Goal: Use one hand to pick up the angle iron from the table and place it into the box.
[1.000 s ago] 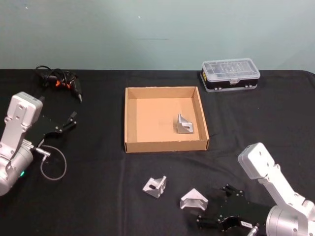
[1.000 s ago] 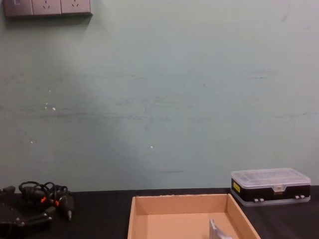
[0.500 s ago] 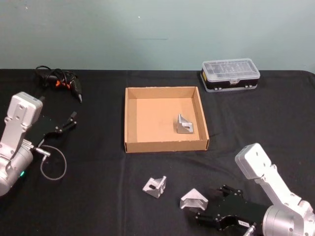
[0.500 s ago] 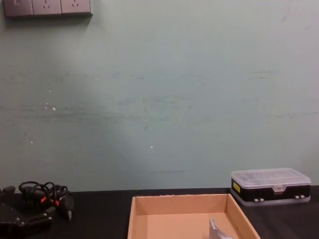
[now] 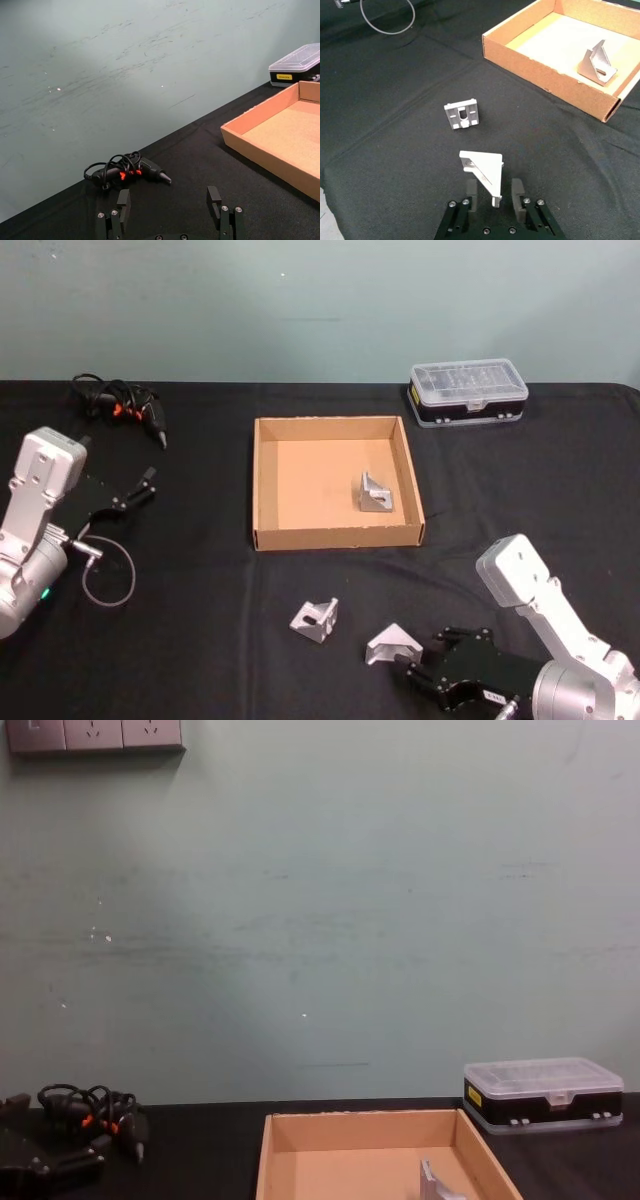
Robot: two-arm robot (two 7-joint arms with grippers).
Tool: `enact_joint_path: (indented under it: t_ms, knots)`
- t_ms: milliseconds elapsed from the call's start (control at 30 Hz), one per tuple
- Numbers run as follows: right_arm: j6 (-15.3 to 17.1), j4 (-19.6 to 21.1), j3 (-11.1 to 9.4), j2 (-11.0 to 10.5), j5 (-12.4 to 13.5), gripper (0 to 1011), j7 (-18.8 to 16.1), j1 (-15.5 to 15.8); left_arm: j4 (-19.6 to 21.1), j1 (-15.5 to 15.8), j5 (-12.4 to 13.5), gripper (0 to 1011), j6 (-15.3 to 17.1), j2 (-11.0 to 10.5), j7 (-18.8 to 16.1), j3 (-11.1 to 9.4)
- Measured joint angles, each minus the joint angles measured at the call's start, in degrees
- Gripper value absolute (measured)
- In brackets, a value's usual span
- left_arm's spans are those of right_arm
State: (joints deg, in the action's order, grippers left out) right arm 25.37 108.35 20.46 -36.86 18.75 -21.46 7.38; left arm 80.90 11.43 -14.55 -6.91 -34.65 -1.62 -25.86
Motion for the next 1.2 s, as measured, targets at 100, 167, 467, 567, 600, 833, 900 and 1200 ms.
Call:
enact_joint_path:
  t_ms: [100, 167, 467, 567, 600, 833, 900, 1200]
  knots:
    - [0.0, -0.2, 0.0, 0.1, -0.1, 349, -0.2, 0.0, 0.0, 0.0, 0.0, 1000, 0.0, 0.0, 0.0, 0.0]
    - [-0.1, -0.4, 0.0, 0.2, -0.2, 274, -0.2, 0.0, 0.0, 0.0, 0.0, 1000, 0.0, 0.0, 0.0, 0.0]
    - [-0.3, -0.7, 0.1, 0.5, -0.6, 65, -0.3, -0.1, 0.0, 0.0, 0.0, 1000, 0.0, 0.0, 0.0, 0.0]
    - [-0.3, -0.7, -0.1, 0.6, -0.6, 65, -0.3, -0.2, 0.0, 0.0, 0.0, 1000, 0.0, 0.0, 0.0, 0.0]
    - [-0.4, -0.6, -0.3, 0.6, -0.6, 65, -0.3, -0.1, 0.0, 0.0, 0.0, 1000, 0.0, 0.0, 0.0, 0.0]
    - [-0.5, 0.7, -2.0, 0.6, 0.3, 65, -0.2, 0.1, 0.0, 0.0, 0.0, 1000, 0.0, 0.0, 0.0, 0.0]
    - [-0.7, 1.5, -2.9, 0.6, 0.8, 65, 0.1, 0.1, 0.0, 0.0, 0.0, 1000, 0.0, 0.0, 0.0, 0.0]
    - [-0.8, 3.5, -4.8, 2.2, 1.6, 65, 2.3, -2.8, 0.0, 0.0, 0.0, 1000, 0.0, 0.0, 0.0, 0.0]
